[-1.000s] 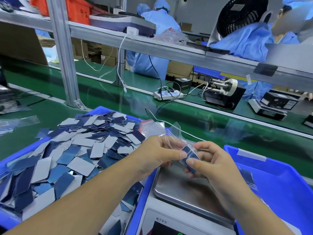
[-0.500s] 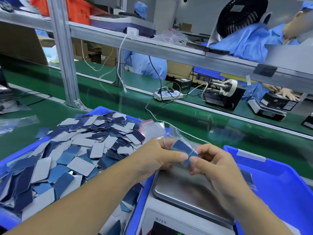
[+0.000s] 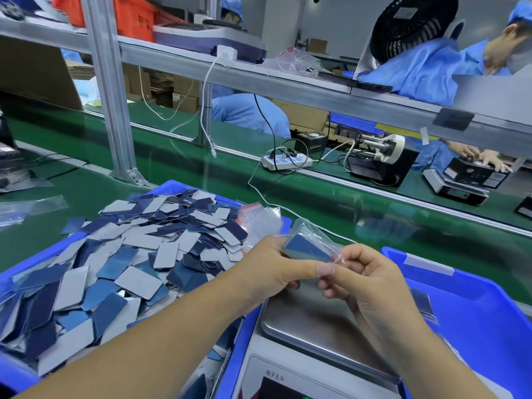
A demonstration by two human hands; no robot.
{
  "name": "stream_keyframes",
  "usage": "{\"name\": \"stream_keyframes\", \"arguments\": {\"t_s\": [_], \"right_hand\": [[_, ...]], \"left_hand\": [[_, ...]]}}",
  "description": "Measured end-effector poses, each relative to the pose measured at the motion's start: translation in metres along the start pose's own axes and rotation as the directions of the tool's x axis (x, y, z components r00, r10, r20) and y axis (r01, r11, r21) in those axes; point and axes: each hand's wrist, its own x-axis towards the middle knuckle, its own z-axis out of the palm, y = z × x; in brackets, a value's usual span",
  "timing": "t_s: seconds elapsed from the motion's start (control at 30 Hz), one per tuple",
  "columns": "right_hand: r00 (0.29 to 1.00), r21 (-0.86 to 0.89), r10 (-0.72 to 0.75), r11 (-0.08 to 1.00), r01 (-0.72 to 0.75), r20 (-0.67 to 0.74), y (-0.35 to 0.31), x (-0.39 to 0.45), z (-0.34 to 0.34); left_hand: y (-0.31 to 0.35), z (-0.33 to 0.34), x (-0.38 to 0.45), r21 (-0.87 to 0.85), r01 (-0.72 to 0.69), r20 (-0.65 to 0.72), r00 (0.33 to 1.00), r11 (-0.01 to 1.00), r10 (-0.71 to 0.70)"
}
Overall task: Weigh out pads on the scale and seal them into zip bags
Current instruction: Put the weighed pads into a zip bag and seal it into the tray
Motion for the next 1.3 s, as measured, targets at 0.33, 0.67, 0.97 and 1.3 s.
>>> {"name": "stream_keyframes", "arguments": {"t_s": [0.33, 0.67, 0.97, 1.3], "right_hand": [[0.996, 0.021, -0.02, 1.0, 0.018, 0.084, -0.008, -0.005, -0.005], [0.938, -0.453, -0.344, 0.844, 0.286, -0.048, -0.001, -0.001, -0.009], [0.91, -0.631, -0.405, 0.686, 0.364, 0.085, -0.001, -0.001, -0.014], [0.901, -0.615, -0.409, 0.677, 0.404, 0.142, -0.003, -0.002, -0.017]], "left_hand": [[-0.005, 0.0, 0.001, 0.001, -0.002, -0.033, 0.999, 1.0, 0.002], [0.001, -0.003, 0.0, 0.028, 0.0, 0.045, 0.999, 1.0, -0.001], [-0.002, -0.005, 0.002, 0.086, -0.001, -0.006, 1.0, 0.996, 0.002], [-0.001, -0.003, 0.002, 0.071, -0.044, -0.046, 0.998, 0.996, 0.047]]}}
